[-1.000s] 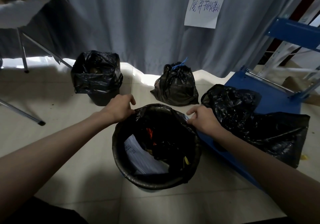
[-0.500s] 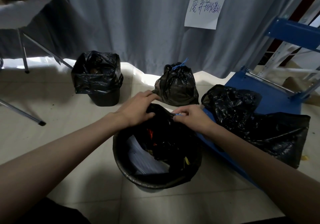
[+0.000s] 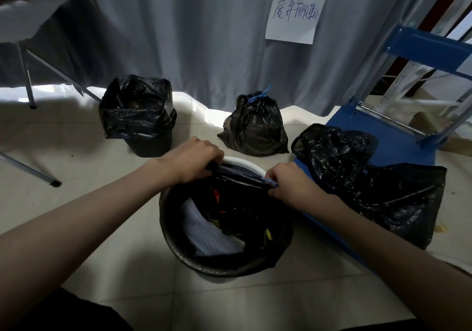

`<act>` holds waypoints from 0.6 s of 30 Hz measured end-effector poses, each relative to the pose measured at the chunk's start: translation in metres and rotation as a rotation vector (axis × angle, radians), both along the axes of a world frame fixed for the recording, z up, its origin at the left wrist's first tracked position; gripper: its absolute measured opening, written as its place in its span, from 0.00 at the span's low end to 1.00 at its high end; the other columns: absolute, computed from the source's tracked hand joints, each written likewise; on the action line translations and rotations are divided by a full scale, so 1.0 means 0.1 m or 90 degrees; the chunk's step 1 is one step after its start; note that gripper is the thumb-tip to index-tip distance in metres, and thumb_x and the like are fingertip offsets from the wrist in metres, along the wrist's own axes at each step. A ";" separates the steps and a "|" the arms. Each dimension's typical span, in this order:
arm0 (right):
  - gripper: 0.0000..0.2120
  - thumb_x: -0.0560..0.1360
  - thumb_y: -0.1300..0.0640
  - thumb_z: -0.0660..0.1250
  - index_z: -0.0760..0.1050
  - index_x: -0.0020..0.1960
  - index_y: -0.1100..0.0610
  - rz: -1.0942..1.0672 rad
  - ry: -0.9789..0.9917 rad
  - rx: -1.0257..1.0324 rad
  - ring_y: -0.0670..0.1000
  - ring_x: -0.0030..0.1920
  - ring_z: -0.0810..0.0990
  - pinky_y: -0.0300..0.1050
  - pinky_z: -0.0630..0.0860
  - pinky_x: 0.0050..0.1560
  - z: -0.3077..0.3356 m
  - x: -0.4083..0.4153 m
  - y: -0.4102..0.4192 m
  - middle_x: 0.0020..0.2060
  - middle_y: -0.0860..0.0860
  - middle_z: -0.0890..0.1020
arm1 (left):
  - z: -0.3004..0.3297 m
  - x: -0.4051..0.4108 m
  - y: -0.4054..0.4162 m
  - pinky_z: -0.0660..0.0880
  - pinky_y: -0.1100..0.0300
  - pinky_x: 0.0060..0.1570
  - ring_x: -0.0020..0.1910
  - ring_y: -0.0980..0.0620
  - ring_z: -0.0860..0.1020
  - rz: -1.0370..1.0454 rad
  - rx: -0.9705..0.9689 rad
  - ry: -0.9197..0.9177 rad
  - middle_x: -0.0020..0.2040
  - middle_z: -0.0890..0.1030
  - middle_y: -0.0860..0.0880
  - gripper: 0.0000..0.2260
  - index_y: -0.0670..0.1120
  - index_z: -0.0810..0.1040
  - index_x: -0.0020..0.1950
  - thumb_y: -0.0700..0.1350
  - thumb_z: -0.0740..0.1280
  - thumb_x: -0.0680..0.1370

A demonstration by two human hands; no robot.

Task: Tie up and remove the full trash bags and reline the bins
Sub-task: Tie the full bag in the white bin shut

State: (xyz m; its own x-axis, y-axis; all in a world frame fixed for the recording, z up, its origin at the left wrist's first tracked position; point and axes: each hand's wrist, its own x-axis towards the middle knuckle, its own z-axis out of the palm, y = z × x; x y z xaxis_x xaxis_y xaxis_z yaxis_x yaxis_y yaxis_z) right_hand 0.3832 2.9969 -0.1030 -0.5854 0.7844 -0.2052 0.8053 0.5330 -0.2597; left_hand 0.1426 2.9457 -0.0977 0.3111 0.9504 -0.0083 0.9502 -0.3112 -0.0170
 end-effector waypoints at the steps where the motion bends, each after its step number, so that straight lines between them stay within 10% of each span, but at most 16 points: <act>1: 0.02 0.72 0.64 0.69 0.78 0.41 0.62 -0.007 -0.005 0.007 0.59 0.44 0.79 0.47 0.71 0.38 -0.01 0.03 -0.01 0.37 0.54 0.74 | -0.01 -0.05 -0.02 0.63 0.57 0.45 0.49 0.48 0.77 0.013 -0.008 0.000 0.44 0.78 0.52 0.10 0.53 0.68 0.42 0.46 0.70 0.73; 10: 0.18 0.72 0.44 0.73 0.69 0.36 0.53 -0.062 0.002 -0.086 0.53 0.41 0.76 0.48 0.71 0.39 0.06 0.24 -0.04 0.35 0.50 0.75 | -0.05 -0.33 -0.20 0.67 0.56 0.42 0.47 0.46 0.77 0.174 -0.074 -0.010 0.46 0.76 0.51 0.10 0.54 0.69 0.39 0.47 0.70 0.72; 18: 0.13 0.72 0.60 0.73 0.69 0.38 0.59 -0.107 0.021 -0.120 0.55 0.40 0.77 0.47 0.72 0.37 0.16 0.35 -0.18 0.36 0.54 0.75 | 0.01 -0.43 -0.34 0.66 0.56 0.37 0.42 0.42 0.76 0.284 -0.050 -0.148 0.40 0.78 0.46 0.09 0.49 0.70 0.37 0.41 0.70 0.70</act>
State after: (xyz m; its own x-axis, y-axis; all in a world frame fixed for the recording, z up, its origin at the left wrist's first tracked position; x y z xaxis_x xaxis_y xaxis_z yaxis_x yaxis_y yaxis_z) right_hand 0.4185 2.9791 -0.0867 -0.4581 0.8210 -0.3407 0.8683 0.3312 -0.3693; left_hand 0.0996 2.9119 -0.0962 -0.1221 0.9904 -0.0643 0.9668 0.1334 0.2178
